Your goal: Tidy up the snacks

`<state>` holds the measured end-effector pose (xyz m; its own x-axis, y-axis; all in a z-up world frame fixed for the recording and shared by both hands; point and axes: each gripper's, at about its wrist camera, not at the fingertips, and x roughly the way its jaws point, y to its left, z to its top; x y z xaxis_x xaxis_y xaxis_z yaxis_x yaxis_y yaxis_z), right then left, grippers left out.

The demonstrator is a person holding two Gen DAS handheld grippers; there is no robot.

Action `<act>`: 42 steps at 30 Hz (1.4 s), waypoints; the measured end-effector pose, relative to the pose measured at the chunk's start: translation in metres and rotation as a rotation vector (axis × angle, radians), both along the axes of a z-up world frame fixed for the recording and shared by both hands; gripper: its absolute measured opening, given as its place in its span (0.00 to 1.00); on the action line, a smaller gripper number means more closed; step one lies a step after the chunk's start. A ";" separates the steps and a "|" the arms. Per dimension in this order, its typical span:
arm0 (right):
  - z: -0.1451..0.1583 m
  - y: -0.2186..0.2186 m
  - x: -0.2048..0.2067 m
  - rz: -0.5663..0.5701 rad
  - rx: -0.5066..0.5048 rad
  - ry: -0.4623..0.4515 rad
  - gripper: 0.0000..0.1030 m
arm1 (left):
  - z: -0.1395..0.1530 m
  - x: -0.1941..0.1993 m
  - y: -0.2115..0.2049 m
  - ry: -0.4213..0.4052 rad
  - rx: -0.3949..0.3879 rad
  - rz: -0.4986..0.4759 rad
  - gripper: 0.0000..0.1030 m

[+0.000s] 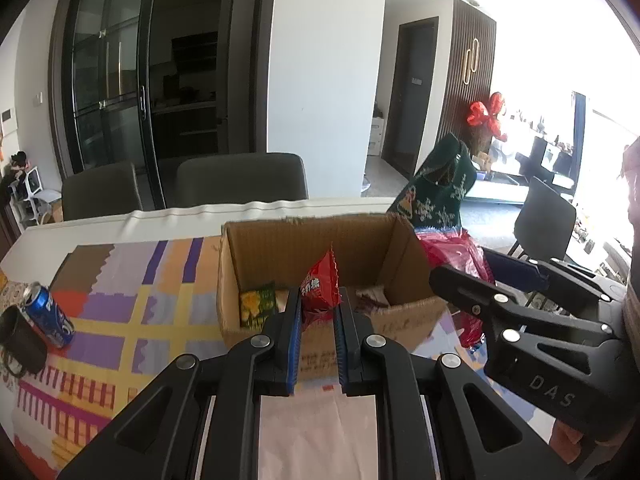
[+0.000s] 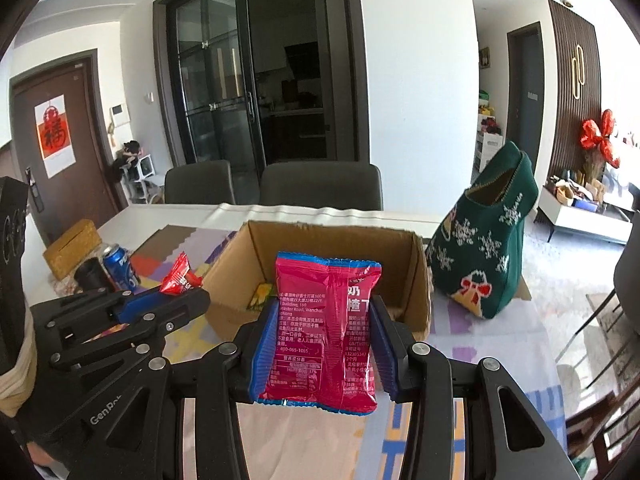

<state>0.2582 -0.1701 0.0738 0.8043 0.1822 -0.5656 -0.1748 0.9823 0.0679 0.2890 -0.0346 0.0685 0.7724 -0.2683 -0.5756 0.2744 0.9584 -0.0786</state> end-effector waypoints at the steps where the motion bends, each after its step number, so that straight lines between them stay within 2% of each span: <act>1: 0.001 0.000 0.004 0.000 -0.002 0.001 0.43 | 0.001 0.005 0.000 0.002 0.000 -0.001 0.16; 12: 0.001 -0.003 0.053 -0.017 -0.051 0.034 0.43 | -0.004 0.055 -0.004 0.053 0.019 0.001 0.16; 21: -0.004 -0.002 0.082 -0.024 -0.080 0.061 0.43 | -0.012 0.082 -0.005 0.106 0.031 0.009 0.17; 24: -0.007 -0.003 0.091 -0.027 -0.088 0.077 0.44 | -0.012 0.083 -0.004 0.108 0.052 0.040 0.36; 26: -0.009 -0.005 0.094 -0.040 -0.093 0.088 0.51 | -0.011 0.082 -0.001 0.105 0.060 0.056 0.37; 27: -0.009 -0.007 0.094 -0.054 -0.094 0.093 0.58 | -0.011 0.080 0.000 0.108 0.060 0.059 0.37; 32: -0.006 -0.011 0.082 -0.069 -0.083 0.073 0.59 | -0.006 0.065 0.002 0.087 0.068 0.063 0.44; 42: 0.009 -0.020 0.031 -0.082 -0.043 0.024 0.66 | 0.014 0.003 0.006 -0.011 0.100 0.108 0.72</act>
